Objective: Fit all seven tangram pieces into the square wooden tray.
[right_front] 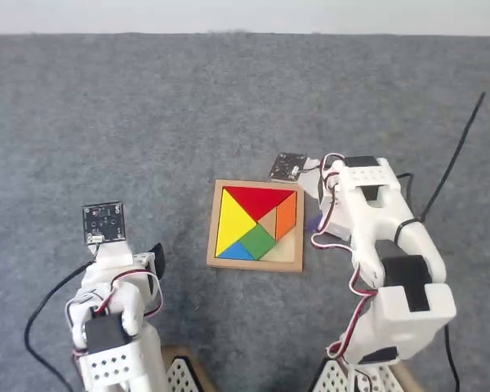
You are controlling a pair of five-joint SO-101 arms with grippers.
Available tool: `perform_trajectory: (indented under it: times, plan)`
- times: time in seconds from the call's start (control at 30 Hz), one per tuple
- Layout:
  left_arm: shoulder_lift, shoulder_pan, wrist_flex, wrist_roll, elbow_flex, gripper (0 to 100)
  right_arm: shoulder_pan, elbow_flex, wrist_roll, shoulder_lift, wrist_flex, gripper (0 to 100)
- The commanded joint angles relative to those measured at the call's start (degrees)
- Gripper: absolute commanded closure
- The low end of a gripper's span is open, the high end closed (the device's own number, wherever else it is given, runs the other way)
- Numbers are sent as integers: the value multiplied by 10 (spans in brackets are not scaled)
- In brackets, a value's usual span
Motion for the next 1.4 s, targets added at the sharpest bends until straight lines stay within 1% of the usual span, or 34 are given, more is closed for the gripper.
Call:
perform_trajectory:
  times: [0.0, 0.07, 0.2, 0.33, 0.4, 0.5, 0.57, 0.63, 0.77, 0.93, 1.2, 1.37]
  plan:
    - [-11, -3, 3, -3, -6, 766, -2, -45, -50, 5, 29, 890]
    - [-11, -3, 3, -3, -6, 766, -2, -72, -63, 5, 71, 890]
    - [-11, -3, 3, -3, -6, 766, 10, -127, -66, 5, 154, 889]
    - [-11, -3, 3, -3, -6, 766, 19, -154, -63, 8, 192, 879]
    - [-11, -3, 3, -3, -6, 766, 13, -150, -33, 10, 196, 830]
    - [-11, -3, 3, -3, -6, 766, -1, -139, 10, 9, 193, 721]
    - [-11, -3, 3, -3, -6, 766, -13, -134, 23, 11, 176, 659]
    - [-11, -3, 3, -3, -6, 766, -20, -123, 26, 11, 148, 633]
    - [-11, -3, 3, -3, -6, 766, -36, -95, 26, 11, 93, 662]
    - [-11, -3, 3, -3, -6, 766, -42, -60, 27, 11, 53, 680]
    - [-11, -3, 3, -3, -6, 766, -38, -47, 27, 38, 50, 681]
    - [-11, -3, 3, -3, -6, 766, -30, -69, 25, 67, 55, 683]
